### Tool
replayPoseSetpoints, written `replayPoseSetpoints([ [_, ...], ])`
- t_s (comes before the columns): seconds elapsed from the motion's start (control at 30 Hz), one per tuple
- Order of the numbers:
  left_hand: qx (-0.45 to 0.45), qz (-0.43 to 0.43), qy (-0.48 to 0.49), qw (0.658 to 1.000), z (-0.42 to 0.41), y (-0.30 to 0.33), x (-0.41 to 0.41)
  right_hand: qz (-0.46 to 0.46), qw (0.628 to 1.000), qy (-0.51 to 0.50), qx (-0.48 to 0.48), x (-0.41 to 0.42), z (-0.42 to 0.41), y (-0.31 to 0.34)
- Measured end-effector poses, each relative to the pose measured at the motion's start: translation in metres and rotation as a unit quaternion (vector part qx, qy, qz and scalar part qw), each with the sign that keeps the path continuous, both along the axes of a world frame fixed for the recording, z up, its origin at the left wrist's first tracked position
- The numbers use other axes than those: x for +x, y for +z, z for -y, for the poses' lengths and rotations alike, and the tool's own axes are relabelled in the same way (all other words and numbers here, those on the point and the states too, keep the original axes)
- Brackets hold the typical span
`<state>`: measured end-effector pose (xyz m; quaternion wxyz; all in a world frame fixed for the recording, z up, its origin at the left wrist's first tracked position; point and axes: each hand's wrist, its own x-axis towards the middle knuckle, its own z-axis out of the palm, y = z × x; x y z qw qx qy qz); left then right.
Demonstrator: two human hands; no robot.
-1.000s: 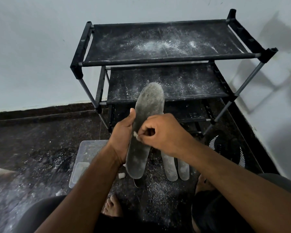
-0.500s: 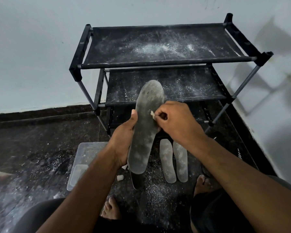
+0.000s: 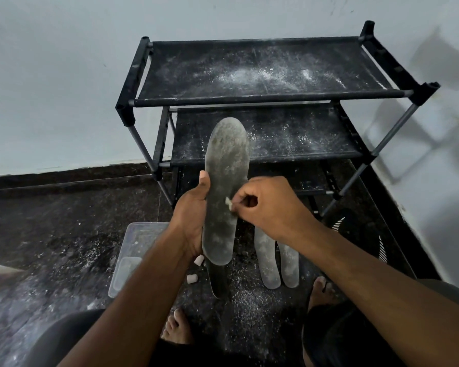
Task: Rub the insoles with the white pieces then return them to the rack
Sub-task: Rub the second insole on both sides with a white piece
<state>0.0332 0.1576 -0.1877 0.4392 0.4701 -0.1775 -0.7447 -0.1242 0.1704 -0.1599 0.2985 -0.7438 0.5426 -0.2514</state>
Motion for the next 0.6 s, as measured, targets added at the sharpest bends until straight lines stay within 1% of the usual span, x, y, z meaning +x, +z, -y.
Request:
replayPoseSetpoints([
  [0.07, 0.009, -0.013, 0.005, 1.0, 0.0, 0.0, 0.002, -0.004, 0.998, 0.041, 0.038, 0.003, -0.005, 0.0],
  [0.1, 0.004, -0.022, 0.0, 1.0, -0.001, 0.0, 0.002, -0.003, 0.999, 0.035, 0.035, 0.003, -0.003, -0.001],
  [0.2, -0.015, -0.026, -0.012, 0.999, -0.001, 0.003, 0.002, 0.002, 0.999, -0.033, -0.029, 0.0, 0.003, -0.002],
  [0.23, -0.018, -0.029, -0.011, 0.999, 0.0, 0.002, 0.002, 0.001, 0.998, -0.042, -0.043, 0.001, 0.003, -0.002],
  [0.27, -0.018, -0.032, -0.01, 0.999, 0.001, 0.003, 0.002, -0.001, 0.998, -0.035, -0.042, 0.003, 0.001, -0.001],
  [0.37, -0.008, -0.057, -0.013, 0.998, 0.001, 0.002, 0.004, 0.009, 0.998, 0.048, 0.033, 0.006, -0.009, -0.001],
  [0.4, -0.01, -0.063, -0.015, 0.998, 0.001, 0.001, 0.005, 0.011, 0.997, 0.063, 0.045, 0.007, -0.01, -0.001],
  [0.43, -0.014, -0.065, -0.012, 0.998, 0.002, 0.0, 0.007, 0.015, 0.997, 0.058, 0.039, 0.006, -0.008, -0.001],
  [0.53, -0.026, -0.055, -0.009, 0.998, 0.006, -0.001, 0.009, 0.029, 0.999, -0.009, -0.017, 0.003, -0.002, 0.0],
  [0.6, -0.032, -0.054, -0.015, 0.998, 0.006, 0.0, 0.008, 0.028, 0.998, -0.034, -0.041, 0.004, -0.001, -0.001],
])
